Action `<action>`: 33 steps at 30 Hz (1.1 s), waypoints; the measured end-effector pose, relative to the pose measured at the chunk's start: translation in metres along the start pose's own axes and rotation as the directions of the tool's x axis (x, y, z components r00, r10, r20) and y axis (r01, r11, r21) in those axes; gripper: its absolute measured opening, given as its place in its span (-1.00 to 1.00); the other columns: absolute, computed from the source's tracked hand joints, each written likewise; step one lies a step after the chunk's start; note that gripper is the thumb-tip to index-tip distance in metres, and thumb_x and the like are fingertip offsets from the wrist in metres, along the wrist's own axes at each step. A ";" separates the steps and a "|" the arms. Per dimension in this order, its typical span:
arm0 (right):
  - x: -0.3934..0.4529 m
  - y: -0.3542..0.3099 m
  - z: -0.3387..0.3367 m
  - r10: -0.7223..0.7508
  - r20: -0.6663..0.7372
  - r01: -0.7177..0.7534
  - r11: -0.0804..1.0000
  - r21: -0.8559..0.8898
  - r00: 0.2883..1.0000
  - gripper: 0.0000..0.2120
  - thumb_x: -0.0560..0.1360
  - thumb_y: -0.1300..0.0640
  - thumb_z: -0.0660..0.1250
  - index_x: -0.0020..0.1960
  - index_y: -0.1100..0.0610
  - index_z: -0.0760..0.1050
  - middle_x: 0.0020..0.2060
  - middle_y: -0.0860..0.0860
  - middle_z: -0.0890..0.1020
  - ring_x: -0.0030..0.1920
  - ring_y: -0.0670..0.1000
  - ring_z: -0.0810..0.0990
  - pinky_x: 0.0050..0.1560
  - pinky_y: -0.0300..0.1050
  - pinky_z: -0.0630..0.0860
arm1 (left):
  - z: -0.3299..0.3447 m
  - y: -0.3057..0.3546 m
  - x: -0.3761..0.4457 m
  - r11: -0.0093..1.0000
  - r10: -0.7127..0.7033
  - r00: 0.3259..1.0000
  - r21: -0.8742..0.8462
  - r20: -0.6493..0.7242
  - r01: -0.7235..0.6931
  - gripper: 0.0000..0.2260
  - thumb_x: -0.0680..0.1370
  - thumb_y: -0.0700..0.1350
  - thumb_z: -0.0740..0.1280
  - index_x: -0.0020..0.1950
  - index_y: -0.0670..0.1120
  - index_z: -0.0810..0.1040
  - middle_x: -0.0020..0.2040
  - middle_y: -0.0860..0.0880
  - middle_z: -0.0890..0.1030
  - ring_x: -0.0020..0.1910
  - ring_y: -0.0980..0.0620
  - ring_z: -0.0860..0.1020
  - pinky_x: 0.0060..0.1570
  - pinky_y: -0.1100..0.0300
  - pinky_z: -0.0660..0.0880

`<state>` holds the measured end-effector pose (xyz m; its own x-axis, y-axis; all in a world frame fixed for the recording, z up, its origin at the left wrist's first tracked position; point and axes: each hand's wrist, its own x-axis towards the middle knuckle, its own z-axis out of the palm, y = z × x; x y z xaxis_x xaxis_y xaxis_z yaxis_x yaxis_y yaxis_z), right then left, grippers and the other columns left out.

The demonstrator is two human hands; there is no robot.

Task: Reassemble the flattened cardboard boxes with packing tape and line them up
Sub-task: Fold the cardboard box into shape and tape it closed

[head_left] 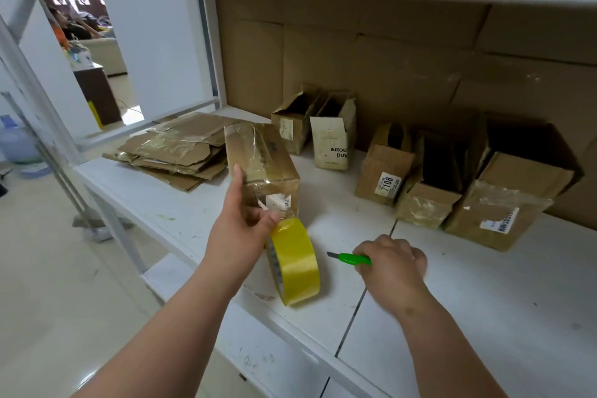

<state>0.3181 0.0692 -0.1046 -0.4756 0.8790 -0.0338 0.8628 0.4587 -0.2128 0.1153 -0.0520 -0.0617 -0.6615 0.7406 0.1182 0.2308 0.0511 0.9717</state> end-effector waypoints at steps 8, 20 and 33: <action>0.002 -0.020 -0.031 -0.056 -0.142 0.133 0.771 0.622 0.988 -0.88 0.61 0.07 0.27 0.11 -0.13 0.49 -0.10 -0.13 0.57 -0.04 0.00 0.57 0.01 -0.05 0.50 | 0.006 -0.004 -0.009 0.997 0.058 0.996 -0.044 -0.067 -0.061 -0.31 0.60 -0.10 0.34 0.53 0.39 0.04 -0.12 0.06 0.64 -0.03 0.04 0.64 0.14 -0.17 0.55; 0.002 -0.092 -0.075 -0.376 -0.221 0.435 0.813 0.387 0.900 -0.72 0.57 -0.01 0.29 0.25 -0.07 0.60 -0.02 -0.09 0.58 0.03 -0.06 0.54 0.02 -0.16 0.46 | 0.004 -0.009 -0.003 0.974 -0.028 0.991 -0.224 -0.129 -0.002 -0.28 0.55 -0.37 0.32 0.29 0.49 0.33 -0.26 0.01 0.55 -0.17 -0.01 0.54 0.02 -0.18 0.57; 0.011 -0.109 -0.073 -0.408 -0.231 0.456 0.863 0.219 0.883 -0.72 0.57 -0.04 0.24 0.23 -0.12 0.60 -0.01 -0.06 0.56 0.04 0.01 0.54 0.00 -0.12 0.47 | 0.004 -0.007 0.002 0.996 0.008 0.994 -0.082 -0.109 -0.017 -0.33 0.55 -0.31 0.34 0.43 0.35 0.25 -0.34 0.01 0.46 -0.27 0.07 0.50 0.02 -0.08 0.55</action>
<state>0.2309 0.0386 -0.0105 -0.7324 0.6195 0.2826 0.4903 0.7678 -0.4124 0.1151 -0.0481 -0.0686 -0.7334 0.6635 0.1476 0.1825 -0.0170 0.9831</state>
